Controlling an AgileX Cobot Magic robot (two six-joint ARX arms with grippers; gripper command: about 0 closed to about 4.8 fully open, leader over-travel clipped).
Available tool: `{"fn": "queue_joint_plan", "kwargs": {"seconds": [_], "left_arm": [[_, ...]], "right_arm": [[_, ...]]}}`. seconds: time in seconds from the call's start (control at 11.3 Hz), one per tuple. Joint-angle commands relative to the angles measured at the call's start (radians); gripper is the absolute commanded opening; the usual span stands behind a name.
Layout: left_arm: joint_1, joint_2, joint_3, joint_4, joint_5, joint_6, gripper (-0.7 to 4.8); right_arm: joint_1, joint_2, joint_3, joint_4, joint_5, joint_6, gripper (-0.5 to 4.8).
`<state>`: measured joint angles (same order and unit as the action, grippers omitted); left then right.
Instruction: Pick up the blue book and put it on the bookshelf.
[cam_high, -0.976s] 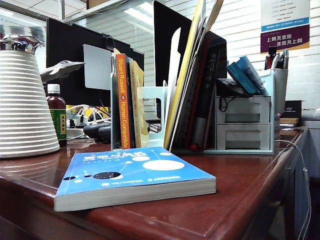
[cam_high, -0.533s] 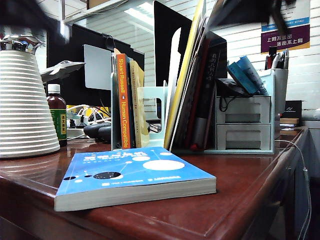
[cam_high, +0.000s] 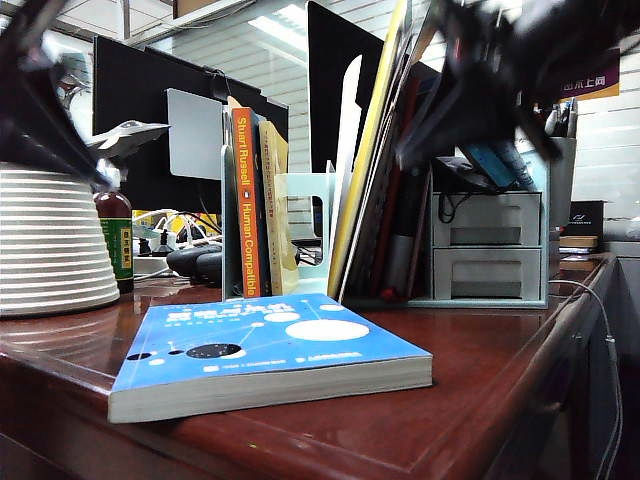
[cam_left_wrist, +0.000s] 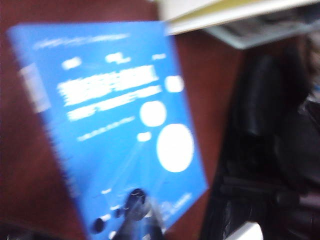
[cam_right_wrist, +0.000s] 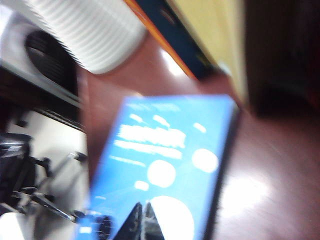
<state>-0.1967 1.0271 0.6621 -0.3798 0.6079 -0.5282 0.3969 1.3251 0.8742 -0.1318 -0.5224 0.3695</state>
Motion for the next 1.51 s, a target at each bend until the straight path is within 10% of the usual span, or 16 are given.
{"fn": "queue_joint_plan", "kwargs": {"seconds": [0.09, 0.53, 1.24, 1.51], "left_arm": [[0.001, 0.064, 0.001, 0.021, -0.025, -0.037, 4.79], [-0.001, 0.242, 0.001, 0.11, 0.024, -0.068, 4.79], [-0.025, 0.416, 0.001, 0.218, 0.012, -0.103, 4.79], [-0.025, 0.457, 0.002, 0.26, 0.018, -0.136, 4.79]], "right_arm": [[0.002, 0.072, 0.004, 0.053, 0.007, -0.004, 2.49], [0.002, 0.212, 0.003, 0.145, 0.007, -0.003, 2.44], [0.002, 0.26, 0.002, 0.152, 0.079, -0.003, -0.08], [0.01, 0.291, 0.002, 0.152, 0.078, -0.003, -0.08]]}}
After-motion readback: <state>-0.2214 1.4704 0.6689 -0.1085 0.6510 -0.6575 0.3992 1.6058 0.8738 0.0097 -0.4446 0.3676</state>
